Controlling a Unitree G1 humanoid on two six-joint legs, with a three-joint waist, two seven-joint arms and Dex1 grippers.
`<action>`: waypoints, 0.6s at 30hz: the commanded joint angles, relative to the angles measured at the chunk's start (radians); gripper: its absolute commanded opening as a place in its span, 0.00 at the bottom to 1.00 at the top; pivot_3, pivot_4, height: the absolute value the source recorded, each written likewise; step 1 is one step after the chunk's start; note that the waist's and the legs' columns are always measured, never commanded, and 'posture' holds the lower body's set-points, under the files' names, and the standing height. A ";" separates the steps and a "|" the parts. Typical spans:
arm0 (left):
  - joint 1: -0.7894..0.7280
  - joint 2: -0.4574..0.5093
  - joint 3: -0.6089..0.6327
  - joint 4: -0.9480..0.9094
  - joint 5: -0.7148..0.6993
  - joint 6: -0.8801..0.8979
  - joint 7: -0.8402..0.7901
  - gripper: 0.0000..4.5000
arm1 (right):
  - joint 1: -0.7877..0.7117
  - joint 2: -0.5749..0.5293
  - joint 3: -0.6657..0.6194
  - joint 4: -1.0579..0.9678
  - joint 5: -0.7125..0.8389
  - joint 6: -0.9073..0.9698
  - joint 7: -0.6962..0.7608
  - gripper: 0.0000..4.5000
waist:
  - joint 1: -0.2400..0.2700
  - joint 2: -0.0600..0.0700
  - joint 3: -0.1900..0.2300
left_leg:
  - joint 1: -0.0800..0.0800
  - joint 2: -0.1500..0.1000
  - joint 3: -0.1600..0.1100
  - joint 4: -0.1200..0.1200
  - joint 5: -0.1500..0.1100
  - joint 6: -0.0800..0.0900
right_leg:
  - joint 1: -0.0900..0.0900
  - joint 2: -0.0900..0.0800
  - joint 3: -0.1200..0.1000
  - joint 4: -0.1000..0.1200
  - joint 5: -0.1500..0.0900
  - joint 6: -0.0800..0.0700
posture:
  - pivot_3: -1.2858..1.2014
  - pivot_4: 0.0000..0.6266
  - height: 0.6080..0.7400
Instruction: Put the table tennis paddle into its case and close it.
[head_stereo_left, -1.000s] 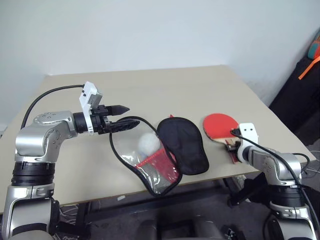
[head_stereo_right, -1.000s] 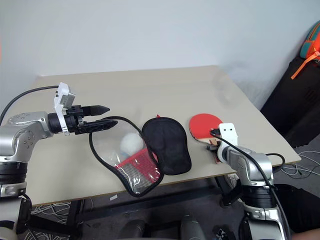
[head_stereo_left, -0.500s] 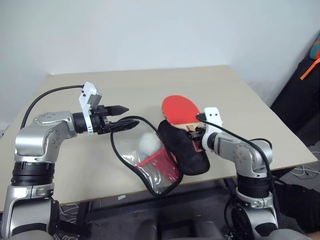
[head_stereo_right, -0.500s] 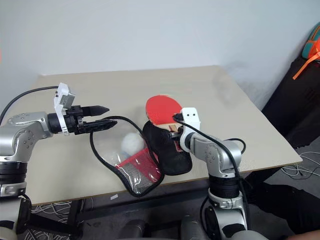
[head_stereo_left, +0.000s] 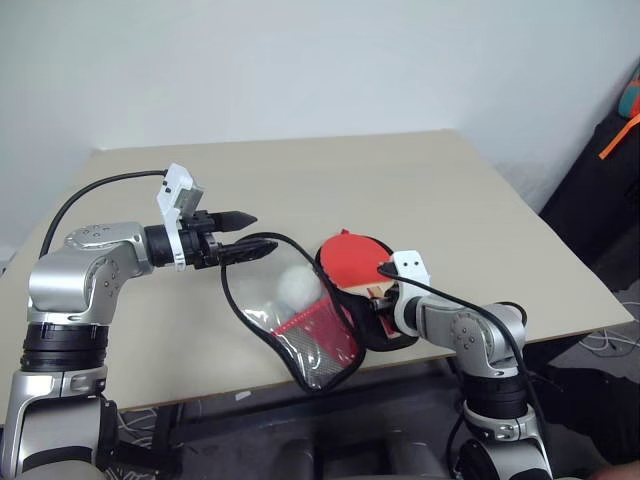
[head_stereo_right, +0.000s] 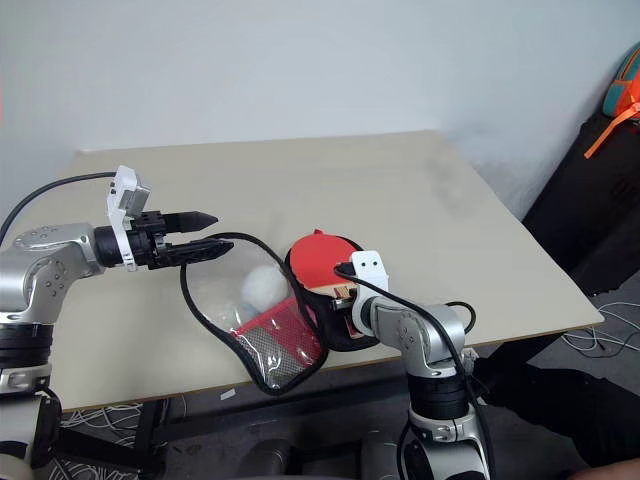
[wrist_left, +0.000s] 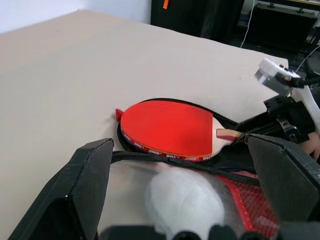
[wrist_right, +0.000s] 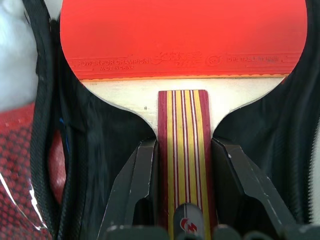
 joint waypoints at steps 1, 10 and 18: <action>-0.015 0.020 0.015 -0.027 -0.003 0.000 -0.006 1.00 | -0.003 0.003 -0.004 -0.032 -0.012 -0.008 -0.007 0.25 | 0.000 0.000 0.000 | 0.000 0.000 0.000 0.000 0.000 0.000 | 0.000 0.000 0.000 0.000 0.000 0.000 | 0.52 0.00 1.00; -0.017 0.023 0.013 -0.023 -0.001 -0.002 -0.010 1.00 | 0.017 -0.022 -0.001 -0.055 -0.029 0.009 -0.005 0.25 | 0.001 0.000 0.000 | 0.000 0.000 0.000 0.000 0.000 0.000 | 0.000 0.000 0.000 0.000 0.000 0.001 | 0.52 0.00 1.00; -0.011 0.021 0.014 -0.025 -0.003 -0.004 -0.010 1.00 | 0.037 -0.034 0.009 -0.087 -0.029 0.031 -0.001 0.25 | 0.001 0.000 0.000 | 0.000 0.000 0.000 0.000 0.000 0.000 | 0.000 0.000 -0.001 0.000 -0.002 0.004 | 0.52 0.00 1.00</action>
